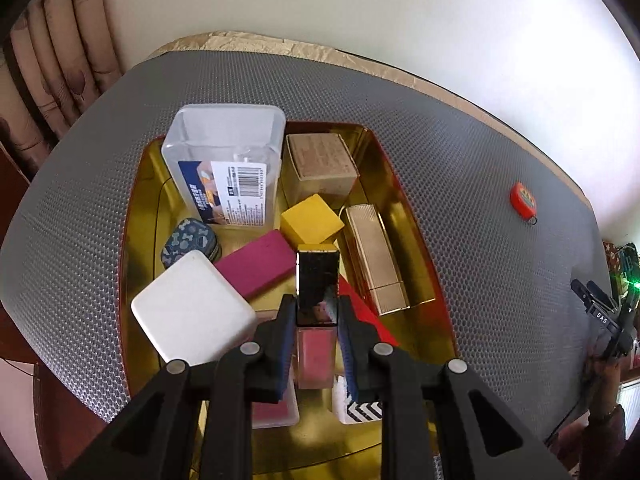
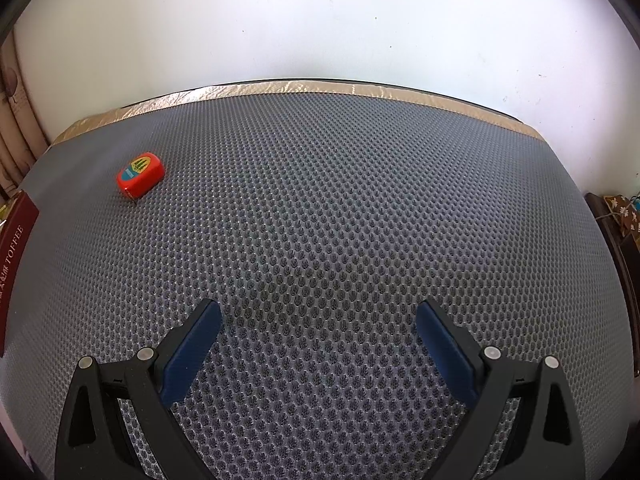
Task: Organize rigid objects
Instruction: 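Release the lipstick in the tray while the right gripper grasps the red tape measure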
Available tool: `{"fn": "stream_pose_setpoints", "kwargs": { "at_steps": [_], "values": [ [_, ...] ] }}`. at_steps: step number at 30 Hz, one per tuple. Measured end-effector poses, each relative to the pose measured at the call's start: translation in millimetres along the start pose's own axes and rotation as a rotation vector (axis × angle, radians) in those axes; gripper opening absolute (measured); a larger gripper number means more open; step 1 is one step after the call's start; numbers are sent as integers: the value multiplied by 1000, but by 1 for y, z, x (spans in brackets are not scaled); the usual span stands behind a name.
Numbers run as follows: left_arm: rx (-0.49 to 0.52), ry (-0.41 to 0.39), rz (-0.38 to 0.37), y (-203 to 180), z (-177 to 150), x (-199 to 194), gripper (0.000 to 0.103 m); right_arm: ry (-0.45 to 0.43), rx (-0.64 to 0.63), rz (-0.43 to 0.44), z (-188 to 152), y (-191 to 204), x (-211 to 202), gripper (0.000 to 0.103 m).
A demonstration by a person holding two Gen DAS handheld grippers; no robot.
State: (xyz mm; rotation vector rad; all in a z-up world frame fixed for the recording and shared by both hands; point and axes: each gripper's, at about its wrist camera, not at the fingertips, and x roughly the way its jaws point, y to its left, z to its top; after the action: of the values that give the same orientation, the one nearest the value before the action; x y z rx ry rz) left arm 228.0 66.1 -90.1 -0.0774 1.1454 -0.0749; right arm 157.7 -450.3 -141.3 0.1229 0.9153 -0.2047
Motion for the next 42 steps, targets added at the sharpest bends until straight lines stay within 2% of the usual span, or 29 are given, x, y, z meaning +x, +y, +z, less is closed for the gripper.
{"fn": "stream_pose_setpoints", "kwargs": {
  "at_steps": [1, 2, 4, 5, 6, 8, 11, 13, 14, 16, 18, 21, 25, 29, 34, 37, 39, 42],
  "values": [
    [5, -19, 18, 1, 1, -3, 22, -1, 0, -1, 0, 0, 0, 97],
    [13, -47, 52, -4, 0, -9, 27, -1, 0, -1, 1, 0, 1, 97],
    [38, -131, 141, -12, -3, -28, 40, -1, 1, -1, 3, 1, 2, 97],
    [48, -182, 182, -17, -5, -40, 50, 0, 0, -1, 3, 0, 2, 97],
    [52, -209, 200, -18, -5, -44, 56, 1, -1, -1, 4, 0, 3, 97],
    [48, -274, 218, -23, -13, -64, 56, 5, -3, -2, 5, 1, 5, 97],
    [35, -363, 186, -31, -40, -94, 56, -8, -7, 12, 6, 1, 3, 97],
    [34, -420, 259, -37, -64, -108, 57, -13, -19, 42, 10, 4, 1, 97],
    [25, -442, 313, -38, -79, -112, 58, -20, -19, 94, 14, 7, -1, 97],
    [-21, -443, 336, -31, -99, -116, 58, -30, -23, 169, 25, 16, -5, 97],
    [-89, -418, 307, -13, -117, -115, 58, -30, -84, 218, 42, 39, -5, 98],
    [-158, -392, 326, 12, -126, -111, 58, -28, -183, 273, 68, 74, -2, 98],
    [-283, -369, 285, 42, -129, -106, 58, 2, -360, 275, 83, 131, 4, 97],
    [-294, -375, 319, 46, -128, -104, 58, 40, -484, 284, 97, 155, 27, 97],
    [-236, -368, 353, 36, -123, -97, 58, 103, -554, 288, 107, 166, 53, 97],
    [-214, -348, 360, 32, -121, -91, 58, 125, -576, 284, 106, 168, 66, 90],
    [-211, -335, 360, 32, -120, -87, 58, 149, -574, 299, 104, 163, 72, 76],
    [-211, -315, 357, 33, -118, -82, 58, 154, -563, 321, 107, 162, 73, 63]
  ]
}}
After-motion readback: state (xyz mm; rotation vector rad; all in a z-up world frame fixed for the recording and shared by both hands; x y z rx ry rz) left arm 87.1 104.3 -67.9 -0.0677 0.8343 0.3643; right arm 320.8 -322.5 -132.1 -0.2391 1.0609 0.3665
